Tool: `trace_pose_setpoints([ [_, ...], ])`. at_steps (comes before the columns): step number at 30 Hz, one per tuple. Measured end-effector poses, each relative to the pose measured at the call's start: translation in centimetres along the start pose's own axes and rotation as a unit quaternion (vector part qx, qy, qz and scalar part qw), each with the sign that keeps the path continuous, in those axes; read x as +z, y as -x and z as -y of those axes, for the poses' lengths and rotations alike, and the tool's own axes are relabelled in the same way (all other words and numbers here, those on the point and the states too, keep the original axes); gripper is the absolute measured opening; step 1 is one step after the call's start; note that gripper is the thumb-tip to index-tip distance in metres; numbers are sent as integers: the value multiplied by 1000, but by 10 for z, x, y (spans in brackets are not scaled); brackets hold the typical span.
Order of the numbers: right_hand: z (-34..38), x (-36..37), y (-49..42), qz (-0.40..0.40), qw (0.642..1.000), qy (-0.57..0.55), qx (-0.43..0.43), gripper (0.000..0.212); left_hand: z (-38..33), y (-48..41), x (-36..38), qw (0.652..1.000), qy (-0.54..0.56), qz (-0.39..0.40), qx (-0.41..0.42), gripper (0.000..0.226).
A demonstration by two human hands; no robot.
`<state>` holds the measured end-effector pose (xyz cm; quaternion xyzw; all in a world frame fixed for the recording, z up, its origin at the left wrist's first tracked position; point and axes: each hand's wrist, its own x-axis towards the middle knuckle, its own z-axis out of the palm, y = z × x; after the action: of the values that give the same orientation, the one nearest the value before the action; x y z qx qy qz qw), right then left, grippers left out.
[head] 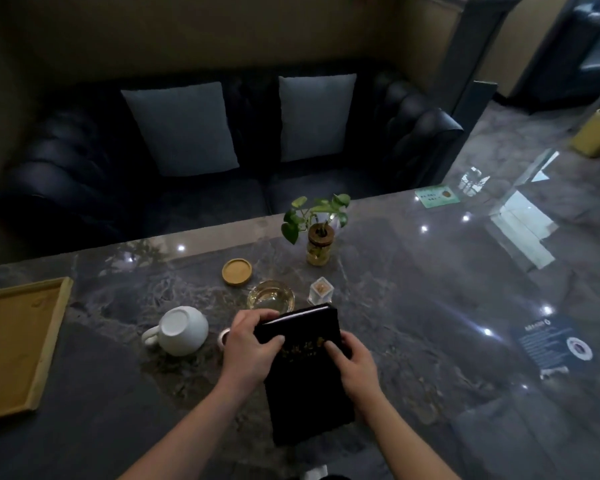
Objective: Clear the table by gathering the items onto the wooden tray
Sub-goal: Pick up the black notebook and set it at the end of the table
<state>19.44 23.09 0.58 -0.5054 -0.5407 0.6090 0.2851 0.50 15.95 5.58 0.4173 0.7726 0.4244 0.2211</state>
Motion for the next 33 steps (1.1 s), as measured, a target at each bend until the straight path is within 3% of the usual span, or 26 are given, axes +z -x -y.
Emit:
trace_pose_setpoints([
  [4, -6, -58, -10, -55, 998, 8, 11, 15, -8, 1, 42, 996, -3, 66, 52, 46],
  [7, -15, -104, -27, -101, 993, 40, 39, 17, -3, 8, 75, 984, -80, 136, 80, 50],
  [11, -34, -157, -63, -136, 974, 144, 106, 15, 8, 7, 121, 930, -248, 244, 117, 58],
  [15, -40, -186, -89, -153, 946, 258, 122, 43, 5, -7, 166, 862, -361, 303, 185, 61],
  [18, -35, -200, -97, -183, 913, 355, 89, 61, 3, -21, 194, 835, -389, 300, 248, 60],
  [22, -42, -181, -63, -187, 851, 486, -68, 66, 5, -43, 219, 841, -393, 273, 252, 60],
  [26, -75, -156, -32, -77, 790, 602, -92, 84, 7, -59, 238, 850, -391, 259, 241, 66],
  [33, -70, -213, -101, -112, 782, 608, -86, 75, -11, -94, 280, 861, -405, 237, 197, 75],
])
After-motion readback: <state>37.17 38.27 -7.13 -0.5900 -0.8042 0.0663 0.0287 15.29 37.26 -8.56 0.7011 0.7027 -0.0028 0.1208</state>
